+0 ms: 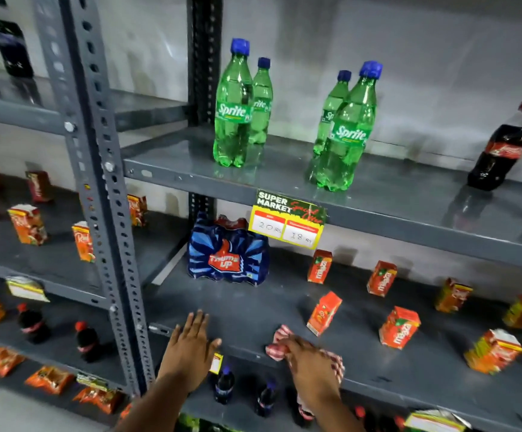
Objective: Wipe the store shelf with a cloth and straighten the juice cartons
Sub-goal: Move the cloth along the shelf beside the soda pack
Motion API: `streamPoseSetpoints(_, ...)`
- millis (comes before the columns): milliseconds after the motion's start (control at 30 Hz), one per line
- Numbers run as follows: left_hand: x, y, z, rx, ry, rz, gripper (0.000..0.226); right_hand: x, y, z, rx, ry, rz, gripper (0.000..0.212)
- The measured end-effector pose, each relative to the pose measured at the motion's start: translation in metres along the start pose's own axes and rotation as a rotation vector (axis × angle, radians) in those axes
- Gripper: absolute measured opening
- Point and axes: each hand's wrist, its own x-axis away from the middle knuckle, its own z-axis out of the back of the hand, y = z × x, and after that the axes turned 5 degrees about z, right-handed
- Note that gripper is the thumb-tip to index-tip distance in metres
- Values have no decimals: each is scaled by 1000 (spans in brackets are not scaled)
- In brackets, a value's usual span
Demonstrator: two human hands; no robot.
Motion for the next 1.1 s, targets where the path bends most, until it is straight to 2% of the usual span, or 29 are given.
streamPoseSetpoints(33,6,-5,-3,-10,13,-27,89,7,-2,-4,-84,16,9,53)
streamPoseSetpoints(67,12,-10,-6,-40,-10,-57,85,14,-1,-7,-167,-38,5,56)
streamPoseSetpoints(100,19,-15,-8,-63,-51,-79,79,21,1,-14,-317,-131,3,49)
streamPoseSetpoints(133,26,-21,-9,-82,-82,-99,74,28,-6,-9,-329,-178,60,41)
streamPoseSetpoints(167,34,-24,-9,-75,-107,-120,71,26,-8,-10,-245,-131,142,34)
streamPoseSetpoints(200,41,-29,-10,-55,-103,-148,69,22,-12,-6,-128,-35,230,37)
streamPoseSetpoints(267,54,-38,-10,-22,-54,-201,72,-7,-26,8,-298,-55,167,72)
streamPoseSetpoints(300,59,-43,-10,-25,-37,-214,73,-27,-34,16,-311,-36,127,78)
streamPoseSetpoints(400,65,-57,-6,-62,-26,-201,72,-76,-45,32,-242,29,90,44)
streamPoseSetpoints(500,63,-66,4,-62,9,-147,71,-91,-40,1,-58,-44,2,43)
streamPoseSetpoints(600,62,-70,12,-55,50,-107,70,-73,-48,-35,38,-31,79,47)
streamPoseSetpoints(667,60,-70,15,-49,50,-104,70,-60,-58,-44,-12,-51,165,49)
streamPoseSetpoints(733,55,-63,19,-44,52,-104,69,-47,-67,-36,-182,-119,152,54)
streamPoseSetpoints(833,37,-47,28,-39,78,-135,67,-54,-66,-17,-443,-256,116,79)
streamPoseSetpoints(900,23,-37,35,-40,109,-147,66,-75,-71,-5,-469,-190,74,75)
streamPoseSetpoints(967,8,-26,45,-23,150,-159,65,-93,-75,4,-350,-119,72,62)
streamPoseSetpoints(1033,-5,-13,51,-8,163,-204,65,-96,-83,-2,-192,-162,78,44)
streamPoseSetpoints(1100,-11,3,47,10,122,-256,66,-84,-86,-13,-154,-230,40,37)
